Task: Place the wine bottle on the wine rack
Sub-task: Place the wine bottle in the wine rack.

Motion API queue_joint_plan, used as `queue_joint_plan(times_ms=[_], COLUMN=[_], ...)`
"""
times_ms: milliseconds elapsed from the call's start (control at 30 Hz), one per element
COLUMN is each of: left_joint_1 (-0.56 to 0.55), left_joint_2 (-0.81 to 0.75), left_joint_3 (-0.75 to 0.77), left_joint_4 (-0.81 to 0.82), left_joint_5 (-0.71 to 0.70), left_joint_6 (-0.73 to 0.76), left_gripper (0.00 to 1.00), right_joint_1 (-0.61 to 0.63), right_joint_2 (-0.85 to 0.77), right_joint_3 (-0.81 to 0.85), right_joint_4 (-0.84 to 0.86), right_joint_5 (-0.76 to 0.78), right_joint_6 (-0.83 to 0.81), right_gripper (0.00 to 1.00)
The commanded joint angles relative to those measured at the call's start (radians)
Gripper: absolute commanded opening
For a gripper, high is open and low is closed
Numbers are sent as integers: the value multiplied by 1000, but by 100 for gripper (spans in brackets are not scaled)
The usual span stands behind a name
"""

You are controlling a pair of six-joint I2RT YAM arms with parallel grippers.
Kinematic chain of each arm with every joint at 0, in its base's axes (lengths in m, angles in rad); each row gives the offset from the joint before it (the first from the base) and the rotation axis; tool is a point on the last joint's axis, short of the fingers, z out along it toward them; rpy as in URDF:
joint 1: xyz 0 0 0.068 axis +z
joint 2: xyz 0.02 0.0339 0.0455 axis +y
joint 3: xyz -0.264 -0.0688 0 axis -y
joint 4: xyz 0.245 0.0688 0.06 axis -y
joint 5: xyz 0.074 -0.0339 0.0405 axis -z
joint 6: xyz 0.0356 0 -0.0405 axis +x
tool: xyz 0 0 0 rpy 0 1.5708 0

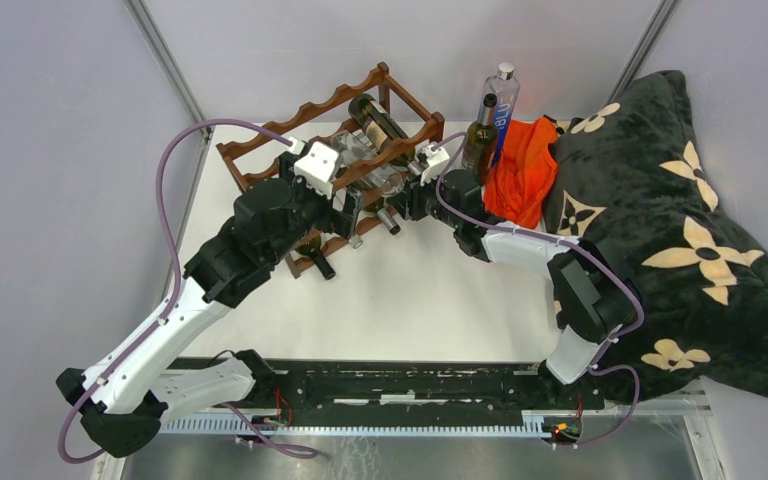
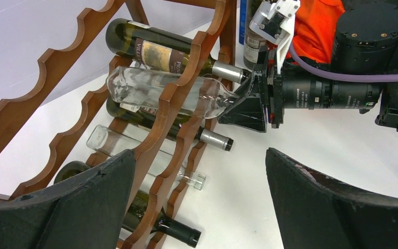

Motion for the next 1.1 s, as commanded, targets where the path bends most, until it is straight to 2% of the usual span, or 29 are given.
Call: queue_joint_plan(times_ms=[0, 467, 1067], left_joint_1=[5, 5, 5], left_joint_2=[-15, -2, 5], left_joint_3=[0, -6, -25], left_joint_4=[32, 34, 50], left_joint_5=[-31, -51, -65], left_joint_6=[-32, -37, -26], left_gripper=[100, 100, 100], right_joint_1=[8, 16, 24], right_joint_2=[8, 78, 193], right_joint_3=[90, 132, 271], right_joint_4=[170, 244, 188], right_joint_5=[27, 65, 75], right_joint_6=[39, 111, 168], right_gripper=[0, 0, 0])
